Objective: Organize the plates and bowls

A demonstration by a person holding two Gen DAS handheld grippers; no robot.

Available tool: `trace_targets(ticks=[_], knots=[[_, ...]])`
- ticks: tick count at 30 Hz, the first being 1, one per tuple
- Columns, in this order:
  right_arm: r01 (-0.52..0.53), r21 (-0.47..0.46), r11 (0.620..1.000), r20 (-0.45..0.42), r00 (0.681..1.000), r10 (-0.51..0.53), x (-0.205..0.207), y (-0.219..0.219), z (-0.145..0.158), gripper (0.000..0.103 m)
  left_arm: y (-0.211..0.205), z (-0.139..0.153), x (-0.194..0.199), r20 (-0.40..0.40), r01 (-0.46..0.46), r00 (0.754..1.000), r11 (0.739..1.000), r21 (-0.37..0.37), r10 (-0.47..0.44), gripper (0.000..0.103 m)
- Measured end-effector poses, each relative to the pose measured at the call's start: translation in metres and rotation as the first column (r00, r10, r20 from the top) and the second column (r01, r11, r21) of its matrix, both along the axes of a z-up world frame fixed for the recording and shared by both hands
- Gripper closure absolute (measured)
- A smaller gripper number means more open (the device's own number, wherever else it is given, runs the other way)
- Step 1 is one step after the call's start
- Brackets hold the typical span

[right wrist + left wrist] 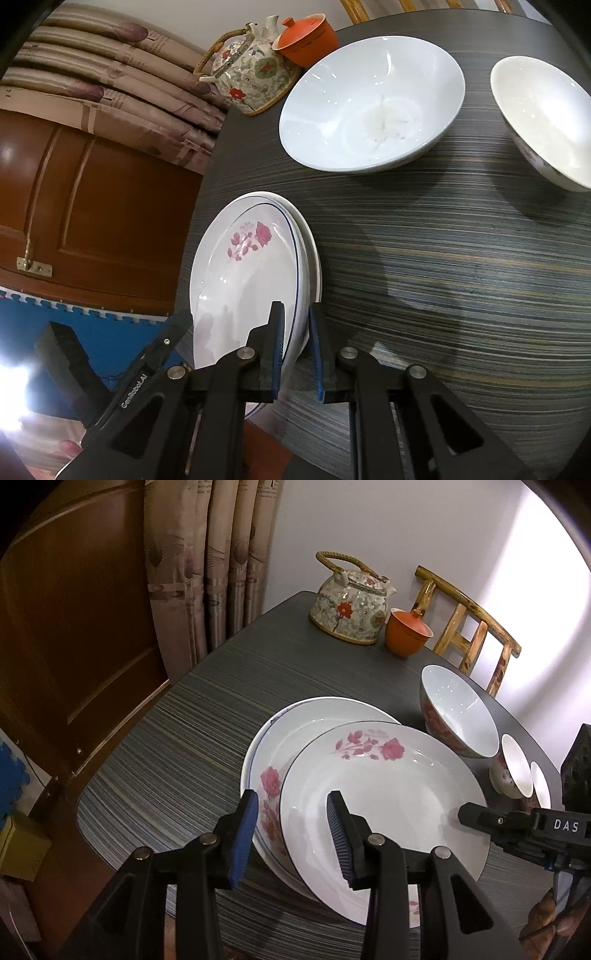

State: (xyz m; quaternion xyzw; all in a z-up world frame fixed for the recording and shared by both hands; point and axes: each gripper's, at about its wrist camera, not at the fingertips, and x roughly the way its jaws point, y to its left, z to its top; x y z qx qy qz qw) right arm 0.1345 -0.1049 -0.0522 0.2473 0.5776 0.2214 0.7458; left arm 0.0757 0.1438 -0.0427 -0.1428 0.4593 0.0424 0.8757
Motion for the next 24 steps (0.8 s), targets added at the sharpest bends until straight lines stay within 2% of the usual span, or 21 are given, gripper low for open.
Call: trace_targets(ticks=[9, 14, 19, 24], knots=[[-0.011, 0.007, 1.000, 0.014, 1.000, 0.011, -0.003, 0.001, 0.002, 0.086, 0.001, -0.002, 0.000, -0.009, 0.000, 1.000, 1.000, 0.001, 0.000, 0.064], [-0.011, -0.008, 1.000, 0.071, 0.997, 0.011, -0.008, -0.003, 0.014, 0.086, -0.001, -0.002, 0.001, -0.010, 0.008, 1.000, 1.000, 0.009, -0.008, 0.064], [0.005, -0.054, 0.999, 0.146, 0.989, 0.003, -0.017, -0.011, 0.032, 0.088, -0.003, 0.001, -0.001, -0.005, 0.014, 1.000, 1.000, 0.017, -0.014, 0.064], [-0.015, -0.145, 0.989, 0.169, 0.985, 0.040, -0.026, -0.012, 0.036, 0.091, -0.005, 0.000, 0.000, -0.008, 0.024, 1.000, 0.999, 0.021, -0.024, 0.064]])
